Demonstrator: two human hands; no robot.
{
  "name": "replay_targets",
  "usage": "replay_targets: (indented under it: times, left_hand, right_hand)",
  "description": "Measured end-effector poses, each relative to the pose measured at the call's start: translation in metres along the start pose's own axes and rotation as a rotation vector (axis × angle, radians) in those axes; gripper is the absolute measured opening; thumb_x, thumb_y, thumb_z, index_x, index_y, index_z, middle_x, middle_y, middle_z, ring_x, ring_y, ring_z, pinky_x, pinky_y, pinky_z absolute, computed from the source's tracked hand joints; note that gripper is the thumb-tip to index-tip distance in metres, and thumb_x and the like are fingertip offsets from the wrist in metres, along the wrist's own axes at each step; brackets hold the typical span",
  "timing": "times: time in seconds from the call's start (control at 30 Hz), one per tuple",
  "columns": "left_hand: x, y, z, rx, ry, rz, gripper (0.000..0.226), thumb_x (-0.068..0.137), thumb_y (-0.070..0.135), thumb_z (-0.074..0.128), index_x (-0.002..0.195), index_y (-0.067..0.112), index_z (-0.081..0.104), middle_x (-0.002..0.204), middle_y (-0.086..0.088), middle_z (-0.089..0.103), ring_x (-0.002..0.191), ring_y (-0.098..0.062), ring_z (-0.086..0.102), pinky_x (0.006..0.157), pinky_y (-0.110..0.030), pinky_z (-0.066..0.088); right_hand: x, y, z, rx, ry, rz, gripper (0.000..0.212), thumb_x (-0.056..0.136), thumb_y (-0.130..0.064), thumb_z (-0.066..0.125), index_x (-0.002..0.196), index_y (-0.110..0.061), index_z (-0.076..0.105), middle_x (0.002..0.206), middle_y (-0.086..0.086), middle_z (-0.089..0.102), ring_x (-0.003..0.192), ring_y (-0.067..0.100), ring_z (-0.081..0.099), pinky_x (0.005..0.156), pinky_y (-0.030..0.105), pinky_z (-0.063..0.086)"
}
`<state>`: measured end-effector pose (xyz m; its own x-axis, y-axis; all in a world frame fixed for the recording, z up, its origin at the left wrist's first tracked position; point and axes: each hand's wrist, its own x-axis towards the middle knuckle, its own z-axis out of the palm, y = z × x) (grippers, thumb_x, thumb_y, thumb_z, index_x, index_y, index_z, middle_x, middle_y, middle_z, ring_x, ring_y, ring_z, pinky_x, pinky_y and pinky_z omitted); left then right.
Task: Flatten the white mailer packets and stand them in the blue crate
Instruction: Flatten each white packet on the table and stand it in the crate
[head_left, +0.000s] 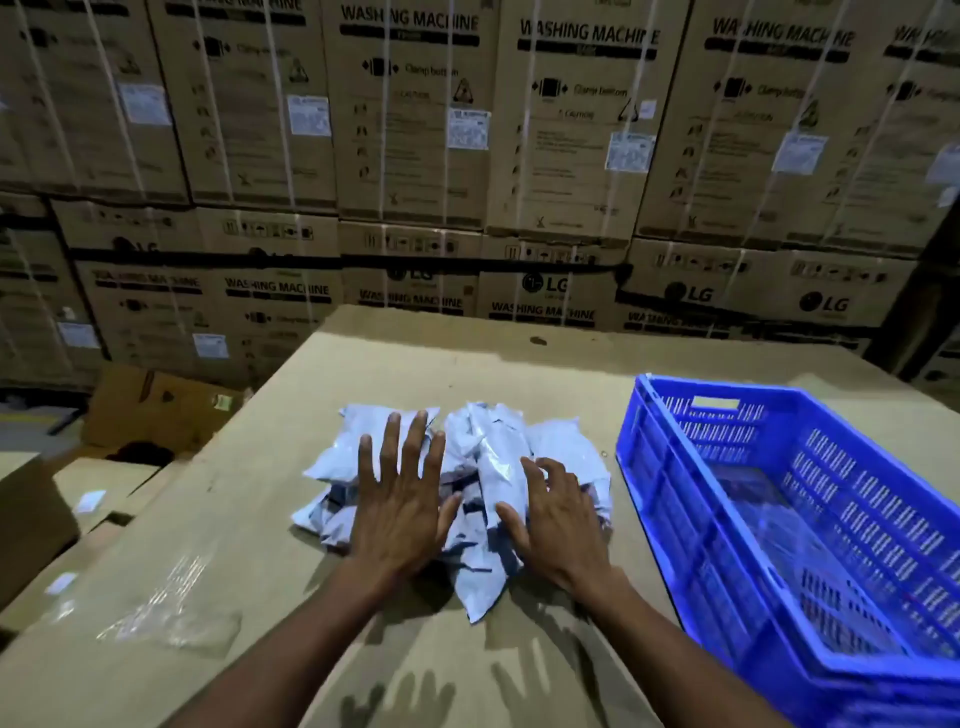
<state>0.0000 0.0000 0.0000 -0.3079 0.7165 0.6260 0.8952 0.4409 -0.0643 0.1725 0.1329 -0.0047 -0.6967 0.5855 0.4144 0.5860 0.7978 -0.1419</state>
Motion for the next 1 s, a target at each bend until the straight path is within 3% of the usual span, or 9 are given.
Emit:
replay_targets:
  times: [0.1, 0.23, 0.4, 0.5, 0.57, 0.67, 0.8, 0.9, 1.0]
  left_hand:
    - [-0.020, 0.004, 0.008, -0.036, -0.042, 0.027, 0.071, 0.096, 0.050, 0.041, 0.152, 0.007, 0.047, 0.168, -0.017, 0.023, 0.155, -0.043, 0.020, 0.116, -0.069, 0.025]
    - [-0.041, 0.005, 0.018, -0.031, -0.072, 0.082, 0.074, 0.098, 0.056, 0.038, 0.152, 0.007, 0.047, 0.168, -0.018, 0.023, 0.154, -0.044, 0.020, 0.115, -0.071, 0.026]
    - [-0.053, 0.003, 0.027, -0.006, -0.074, 0.105, 0.075, 0.098, 0.058, 0.046, 0.152, 0.006, 0.046, 0.168, -0.019, 0.021, 0.155, -0.045, 0.018, 0.114, -0.071, 0.028]
    - [-0.062, 0.006, 0.024, -0.032, -0.071, 0.115, 0.076, 0.096, 0.055, 0.058, 0.153, 0.008, 0.041, 0.169, -0.017, 0.019, 0.157, -0.043, 0.012, 0.118, -0.069, 0.023]
    - [-0.068, 0.012, 0.019, -0.048, -0.058, 0.129, 0.070, 0.097, 0.053, 0.050, 0.151, 0.010, 0.041, 0.168, -0.016, 0.023, 0.156, -0.041, 0.014, 0.119, -0.067, 0.022]
    - [-0.077, 0.022, 0.012, -0.060, -0.083, 0.135, 0.063, 0.098, 0.053, 0.041, 0.145, 0.011, 0.049, 0.164, -0.016, 0.032, 0.155, -0.039, 0.020, 0.120, -0.065, 0.020]
    - [-0.087, 0.035, 0.003, -0.091, -0.073, 0.134, 0.061, 0.098, 0.052, 0.041, 0.139, 0.010, 0.055, 0.154, -0.017, 0.046, 0.150, -0.040, 0.032, 0.119, -0.066, 0.019]
    - [-0.093, 0.049, -0.004, -0.136, -0.067, 0.149, 0.055, 0.101, 0.051, 0.042, 0.135, 0.011, 0.058, 0.147, -0.013, 0.052, 0.145, -0.037, 0.041, 0.118, -0.066, 0.022]
    - [-0.106, 0.067, -0.007, -0.177, -0.107, 0.167, 0.047, 0.101, 0.049, 0.041, 0.122, 0.014, 0.066, 0.130, -0.007, 0.063, 0.134, -0.032, 0.051, 0.116, -0.064, 0.028]
  right_hand:
    - [0.000, -0.012, 0.015, 0.031, -0.083, 0.138, 0.078, 0.092, -0.069, 0.029, 0.151, -0.018, 0.030, 0.143, 0.009, 0.039, 0.125, 0.032, 0.043, 0.096, 0.044, 0.044]
    - [0.001, -0.022, 0.030, 0.054, -0.149, 0.215, 0.073, 0.095, -0.058, 0.045, 0.152, -0.019, 0.023, 0.147, 0.010, 0.030, 0.130, 0.034, 0.034, 0.097, 0.045, 0.043]
    - [-0.008, -0.021, 0.035, 0.126, -0.137, 0.206, 0.065, 0.090, -0.026, 0.056, 0.149, -0.016, 0.033, 0.142, 0.012, 0.040, 0.126, 0.033, 0.041, 0.092, 0.043, 0.047]
    - [-0.034, -0.009, 0.030, 0.323, -0.088, 0.225, 0.066, 0.085, -0.019, 0.060, 0.147, -0.011, 0.040, 0.137, 0.015, 0.045, 0.121, 0.035, 0.046, 0.093, 0.042, 0.047]
    - [-0.061, 0.003, 0.028, 0.408, -0.075, 0.227, 0.067, 0.084, -0.018, 0.060, 0.147, -0.009, 0.040, 0.135, 0.013, 0.047, 0.121, 0.031, 0.046, 0.092, 0.034, 0.043]
    - [-0.105, 0.023, 0.022, 0.484, -0.112, 0.148, 0.071, 0.083, -0.016, 0.061, 0.149, -0.011, 0.036, 0.135, 0.006, 0.045, 0.124, 0.017, 0.043, 0.093, 0.021, 0.036]
    - [-0.151, 0.054, 0.009, 0.632, -0.201, 0.025, 0.080, 0.074, -0.002, 0.069, 0.145, -0.025, 0.041, 0.127, -0.009, 0.052, 0.116, 0.003, 0.052, 0.087, 0.004, 0.036]
    - [-0.168, 0.071, 0.002, 0.671, -0.328, -0.079, 0.080, 0.069, -0.006, 0.065, 0.141, -0.035, 0.044, 0.131, -0.017, 0.054, 0.119, -0.005, 0.053, 0.093, 0.010, 0.041]
    - [-0.169, 0.078, 0.007, 0.653, -0.443, -0.163, 0.075, 0.069, -0.008, 0.064, 0.138, -0.031, 0.050, 0.128, -0.018, 0.059, 0.118, 0.004, 0.056, 0.098, 0.020, 0.044]
